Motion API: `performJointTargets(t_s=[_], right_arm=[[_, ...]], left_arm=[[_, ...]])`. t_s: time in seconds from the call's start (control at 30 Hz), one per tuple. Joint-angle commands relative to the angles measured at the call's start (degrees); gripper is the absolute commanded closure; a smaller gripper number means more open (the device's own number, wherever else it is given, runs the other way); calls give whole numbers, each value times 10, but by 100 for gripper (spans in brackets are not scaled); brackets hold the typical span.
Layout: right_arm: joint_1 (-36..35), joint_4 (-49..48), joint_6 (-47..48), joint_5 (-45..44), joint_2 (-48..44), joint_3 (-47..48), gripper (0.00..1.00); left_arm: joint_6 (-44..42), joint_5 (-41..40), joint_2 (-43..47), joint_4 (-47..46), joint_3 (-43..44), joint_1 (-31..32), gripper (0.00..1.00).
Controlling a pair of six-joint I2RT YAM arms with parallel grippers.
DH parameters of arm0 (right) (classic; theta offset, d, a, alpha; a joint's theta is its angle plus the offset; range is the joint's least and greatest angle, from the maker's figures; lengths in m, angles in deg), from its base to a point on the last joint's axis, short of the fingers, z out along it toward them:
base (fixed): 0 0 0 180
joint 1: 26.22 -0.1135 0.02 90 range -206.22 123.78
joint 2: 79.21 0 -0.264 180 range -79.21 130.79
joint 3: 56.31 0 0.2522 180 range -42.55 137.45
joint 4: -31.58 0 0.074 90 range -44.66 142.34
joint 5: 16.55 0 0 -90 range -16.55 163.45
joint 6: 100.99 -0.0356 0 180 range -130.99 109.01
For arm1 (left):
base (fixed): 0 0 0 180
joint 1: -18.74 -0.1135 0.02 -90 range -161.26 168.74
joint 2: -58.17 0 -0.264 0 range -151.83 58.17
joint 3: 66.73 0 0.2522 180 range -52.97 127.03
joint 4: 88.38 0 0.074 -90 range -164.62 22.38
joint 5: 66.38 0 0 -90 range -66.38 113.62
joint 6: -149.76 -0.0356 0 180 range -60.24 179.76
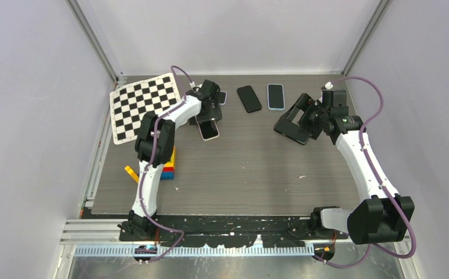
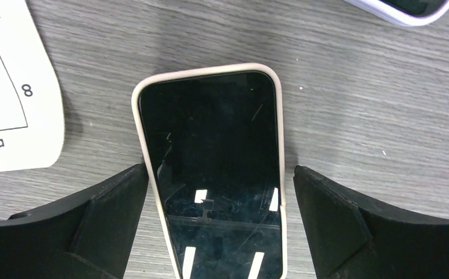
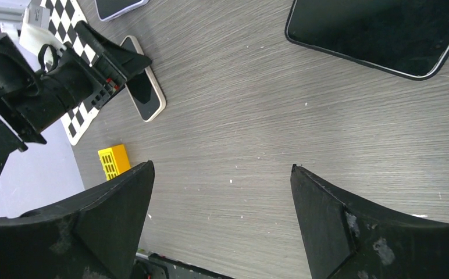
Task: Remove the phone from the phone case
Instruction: Pick up the phone at the center of the board.
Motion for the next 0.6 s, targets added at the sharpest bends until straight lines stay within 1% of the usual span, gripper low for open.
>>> performJointTargets(t_s=[0.0, 0.07, 0.1, 0.13, 0.3, 0.33, 0.4, 0.5, 0.57], right_arm=[[-3, -3, 10, 30, 3, 1, 5], [-3, 6, 11, 21, 2, 1, 1], [-3, 14, 12, 6, -1, 1, 1], [-3, 15, 15, -8, -4, -3, 0], [-3, 17, 37, -22, -11, -7, 1], [-3, 17, 36, -19, -9, -6, 0], [-3, 17, 31, -15, 0, -1, 0], [-3, 1, 19, -3, 13, -1, 2], [-3, -29, 5, 15, 17, -13, 7]], left_arm=[[15, -27, -21, 57, 36, -5, 0], [26, -32, -24, 65, 35, -5, 2], [33, -38, -25, 71, 36, -5, 3], [41, -43, -26, 75, 35, -5, 7], [57, -41, -19, 78, 21, -4, 34], [58, -36, -15, 76, 16, -4, 41], [59, -11, -3, 63, 2, -4, 52], [59, 36, 27, 43, -23, -3, 65], [64, 67, 51, 29, -48, -3, 70]])
